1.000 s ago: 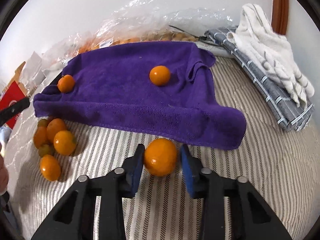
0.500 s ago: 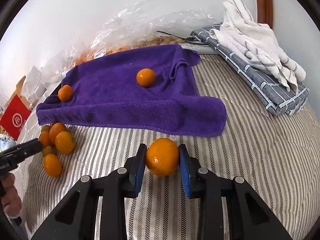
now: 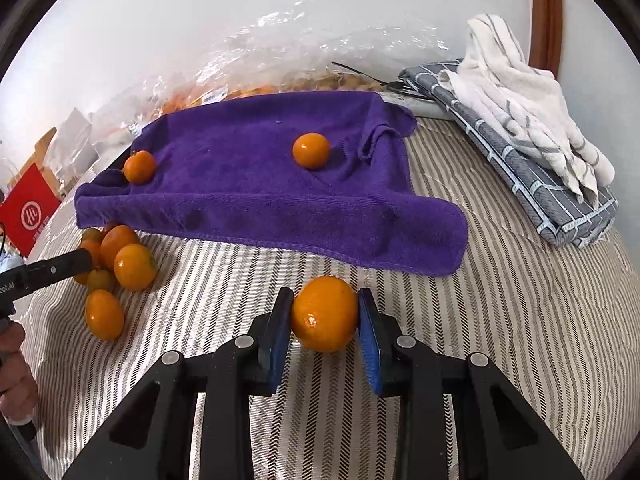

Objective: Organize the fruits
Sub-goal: 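Carry both oranges onto the purple towel and open both tools, then grasp a third small orange from the bed with the right tool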

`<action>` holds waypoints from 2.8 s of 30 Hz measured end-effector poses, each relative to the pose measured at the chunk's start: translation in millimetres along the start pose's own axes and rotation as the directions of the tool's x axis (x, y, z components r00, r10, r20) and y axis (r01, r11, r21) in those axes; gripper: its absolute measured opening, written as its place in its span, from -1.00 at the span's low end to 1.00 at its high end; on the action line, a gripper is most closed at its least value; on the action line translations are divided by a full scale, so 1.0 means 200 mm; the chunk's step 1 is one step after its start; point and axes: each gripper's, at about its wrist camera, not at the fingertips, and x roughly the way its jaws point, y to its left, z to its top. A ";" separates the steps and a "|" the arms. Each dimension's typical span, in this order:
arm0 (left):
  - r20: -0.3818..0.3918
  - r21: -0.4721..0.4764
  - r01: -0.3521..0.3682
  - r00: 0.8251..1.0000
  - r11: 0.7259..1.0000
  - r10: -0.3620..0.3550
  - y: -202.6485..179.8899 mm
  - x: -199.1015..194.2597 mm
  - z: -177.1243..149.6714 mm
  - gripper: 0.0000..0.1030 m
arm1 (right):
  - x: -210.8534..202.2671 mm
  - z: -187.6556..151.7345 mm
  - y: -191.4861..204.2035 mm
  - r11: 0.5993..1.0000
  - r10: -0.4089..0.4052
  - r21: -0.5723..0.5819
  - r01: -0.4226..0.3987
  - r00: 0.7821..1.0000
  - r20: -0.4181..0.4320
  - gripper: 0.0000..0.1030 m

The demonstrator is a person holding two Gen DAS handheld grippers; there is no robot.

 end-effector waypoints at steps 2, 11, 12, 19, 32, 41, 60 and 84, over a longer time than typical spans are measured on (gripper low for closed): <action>0.027 0.012 -0.007 1.000 1.000 0.006 -0.01 -0.05 0.01 -0.24 | 0.00 0.00 0.00 1.000 0.006 0.000 -0.006 1.000 0.001 -0.38; 0.101 0.042 -0.046 0.994 0.998 0.042 -0.02 -0.25 0.17 -0.24 | -0.09 0.06 -0.05 0.999 0.017 0.028 -0.017 1.000 0.014 -0.38; 0.110 0.045 -0.054 0.993 0.998 0.048 -0.02 -0.26 0.21 -0.24 | -0.11 0.09 -0.05 1.000 0.008 0.026 -0.009 1.000 0.025 -0.38; 0.176 0.061 -0.088 0.981 0.994 0.076 -0.08 -0.26 0.42 -0.24 | -0.27 0.40 -0.04 0.999 -0.022 0.025 0.019 0.992 0.124 -0.38; 0.177 0.042 -0.109 0.979 0.993 0.100 -0.07 0.00 0.71 -0.24 | -0.03 0.73 -0.01 0.999 0.019 0.027 -0.022 0.991 0.129 -0.38; 0.079 0.026 -0.168 0.983 0.985 0.166 0.05 0.32 0.84 -0.24 | 0.31 0.84 -0.06 1.000 0.005 0.019 -0.006 1.000 0.026 -0.38; -0.091 0.031 -0.209 0.973 0.977 0.211 0.13 0.59 0.82 -0.24 | 0.63 0.77 -0.05 0.999 0.033 0.014 -0.031 0.988 -0.152 -0.26; 0.115 0.075 -0.304 0.949 0.950 0.295 0.09 -0.19 0.27 0.04 | -0.18 0.27 0.31 0.994 0.029 -0.105 -0.024 0.999 0.044 0.15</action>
